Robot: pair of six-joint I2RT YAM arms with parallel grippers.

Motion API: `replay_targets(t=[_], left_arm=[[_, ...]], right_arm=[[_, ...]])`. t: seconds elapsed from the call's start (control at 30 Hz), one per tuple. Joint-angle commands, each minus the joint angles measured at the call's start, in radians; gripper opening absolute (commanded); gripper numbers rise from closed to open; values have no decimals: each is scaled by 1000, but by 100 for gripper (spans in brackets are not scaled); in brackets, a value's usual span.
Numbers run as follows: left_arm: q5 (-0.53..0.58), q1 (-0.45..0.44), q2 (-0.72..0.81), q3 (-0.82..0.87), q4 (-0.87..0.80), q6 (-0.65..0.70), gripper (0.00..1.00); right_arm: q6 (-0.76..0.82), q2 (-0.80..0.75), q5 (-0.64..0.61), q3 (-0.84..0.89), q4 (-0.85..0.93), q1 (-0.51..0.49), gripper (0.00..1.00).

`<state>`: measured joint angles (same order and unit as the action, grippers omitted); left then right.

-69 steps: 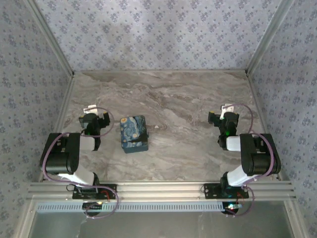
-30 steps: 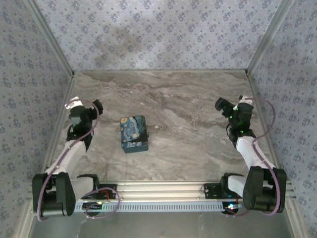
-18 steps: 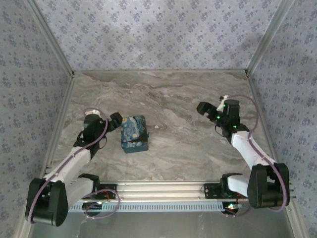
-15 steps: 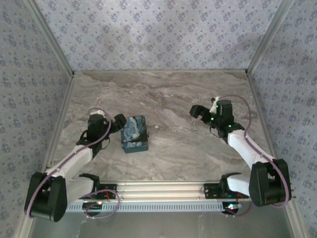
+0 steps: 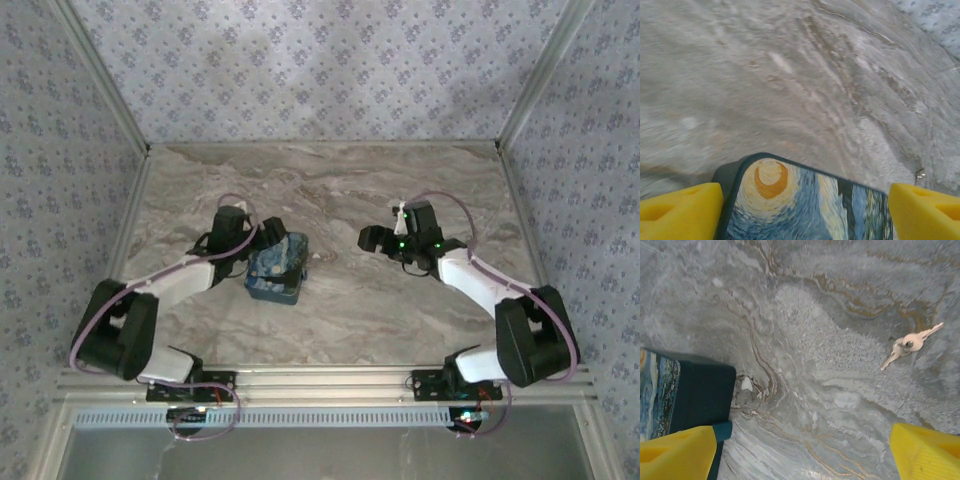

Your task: Unlock a padlock with a key

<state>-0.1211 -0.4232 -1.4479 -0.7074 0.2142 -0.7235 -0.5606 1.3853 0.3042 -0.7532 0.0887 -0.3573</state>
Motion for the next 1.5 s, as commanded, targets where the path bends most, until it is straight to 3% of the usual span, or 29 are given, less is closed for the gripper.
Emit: replay_targets(t=[0.0, 0.1, 0.23, 0.4, 0.6, 0.7, 0.83, 1.2, 1.47], left_arm=[[-50, -52, -93, -108, 33, 8, 83], [-65, -87, -159, -180, 23, 15, 79], [-20, -107, -127, -185, -23, 24, 83], [108, -107, 84, -69, -119, 33, 88], [243, -109, 382, 38, -373, -21, 91], [241, -114, 486, 115, -423, -101, 93], [195, -136, 545, 226, -339, -201, 94], [126, -173, 296, 191, -97, -242, 94], [110, -185, 121, 55, -56, -196, 94]], right_arm=[[18, 42, 16, -42, 41, -17, 90], [40, 67, 18, -77, 69, -33, 90], [77, 86, 43, -126, 100, -48, 90], [111, 134, 81, -191, 118, -68, 90], [129, 240, 114, -298, 125, -109, 91], [140, 289, 124, -349, 130, -126, 90], [146, 348, 143, -402, 133, -136, 89], [165, 438, 200, -494, 147, -158, 84], [161, 435, 235, -464, 148, -165, 65]])
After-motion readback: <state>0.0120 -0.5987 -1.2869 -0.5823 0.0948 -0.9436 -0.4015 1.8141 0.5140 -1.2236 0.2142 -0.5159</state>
